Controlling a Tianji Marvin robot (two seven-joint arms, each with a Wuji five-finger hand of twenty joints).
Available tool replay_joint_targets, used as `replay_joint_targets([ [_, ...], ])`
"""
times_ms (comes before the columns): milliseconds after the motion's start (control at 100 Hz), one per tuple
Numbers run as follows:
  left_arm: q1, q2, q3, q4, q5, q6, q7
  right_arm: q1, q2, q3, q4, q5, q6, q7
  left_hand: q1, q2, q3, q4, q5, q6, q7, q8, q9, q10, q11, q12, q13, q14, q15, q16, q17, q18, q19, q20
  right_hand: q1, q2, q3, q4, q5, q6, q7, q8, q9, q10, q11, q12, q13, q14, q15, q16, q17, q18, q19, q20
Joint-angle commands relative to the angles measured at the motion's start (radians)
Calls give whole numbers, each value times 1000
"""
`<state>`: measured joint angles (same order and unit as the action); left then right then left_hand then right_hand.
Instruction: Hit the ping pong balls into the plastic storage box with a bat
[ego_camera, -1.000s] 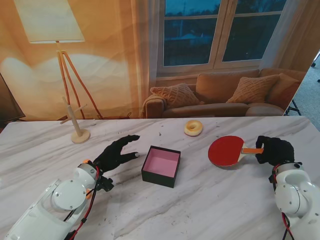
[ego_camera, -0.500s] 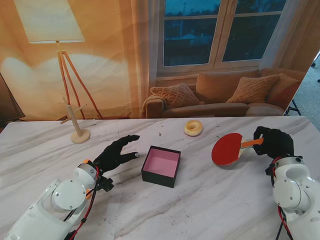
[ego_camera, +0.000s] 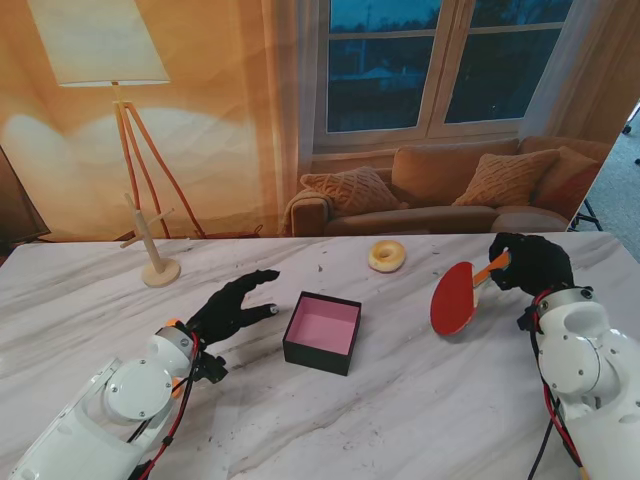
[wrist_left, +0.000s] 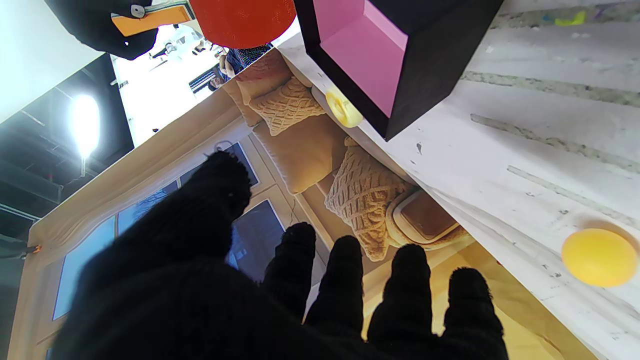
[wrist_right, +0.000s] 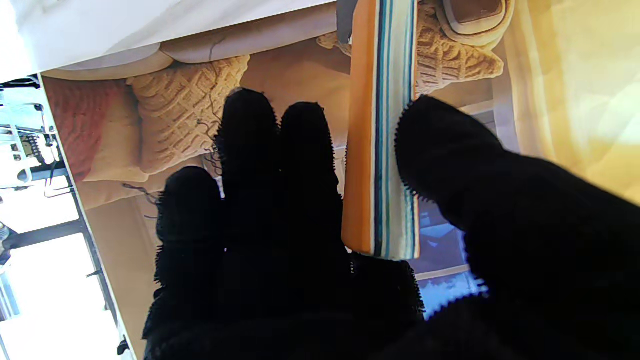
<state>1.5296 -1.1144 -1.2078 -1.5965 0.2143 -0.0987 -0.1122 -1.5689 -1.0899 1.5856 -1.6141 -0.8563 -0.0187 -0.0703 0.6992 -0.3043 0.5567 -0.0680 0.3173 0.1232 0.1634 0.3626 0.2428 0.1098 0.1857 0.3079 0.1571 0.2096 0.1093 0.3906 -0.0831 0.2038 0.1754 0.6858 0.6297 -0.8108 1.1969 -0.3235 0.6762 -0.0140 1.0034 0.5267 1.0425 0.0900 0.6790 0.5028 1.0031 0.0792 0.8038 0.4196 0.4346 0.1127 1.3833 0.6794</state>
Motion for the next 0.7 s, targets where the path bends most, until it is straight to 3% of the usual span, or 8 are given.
replay_joint_targets([
  [0, 0, -3, 0, 8, -3, 0, -16, 23, 5, -8, -17, 0, -3, 31, -3, 13, -23, 22, 7, -7, -5, 4, 31, -4, -13, 11, -25, -2, 3, 7, -16, -10, -10, 5, 60, 83, 81, 18, 114, -90, 193, 39, 36, 8, 17, 12, 20, -5, 20, 4, -11, 1, 36, -11],
  [310, -9, -3, 12, 15, -14, 10, -29, 63, 19, -32, -36, 14, 10, 142, -2, 14, -25, 22, 5, -6, -6, 3, 29, -7, -14, 11, -27, -2, 2, 7, -16, -11, -10, 4, 55, 84, 80, 17, 118, -90, 191, 34, 34, 8, 22, 24, 17, -8, 31, 9, -15, -3, 36, -11],
  [690, -11, -3, 15, 15, -19, 14, -30, 80, 13, -86, -16, 73, 62, 148, 0, 15, -25, 22, 6, -7, -5, 4, 31, -6, -12, 11, -27, -2, 2, 7, -15, -10, -11, 3, 22, 84, 63, 20, 93, -101, 165, 39, 3, 6, 105, 123, -6, -18, 171, 87, -9, -11, 73, 23],
])
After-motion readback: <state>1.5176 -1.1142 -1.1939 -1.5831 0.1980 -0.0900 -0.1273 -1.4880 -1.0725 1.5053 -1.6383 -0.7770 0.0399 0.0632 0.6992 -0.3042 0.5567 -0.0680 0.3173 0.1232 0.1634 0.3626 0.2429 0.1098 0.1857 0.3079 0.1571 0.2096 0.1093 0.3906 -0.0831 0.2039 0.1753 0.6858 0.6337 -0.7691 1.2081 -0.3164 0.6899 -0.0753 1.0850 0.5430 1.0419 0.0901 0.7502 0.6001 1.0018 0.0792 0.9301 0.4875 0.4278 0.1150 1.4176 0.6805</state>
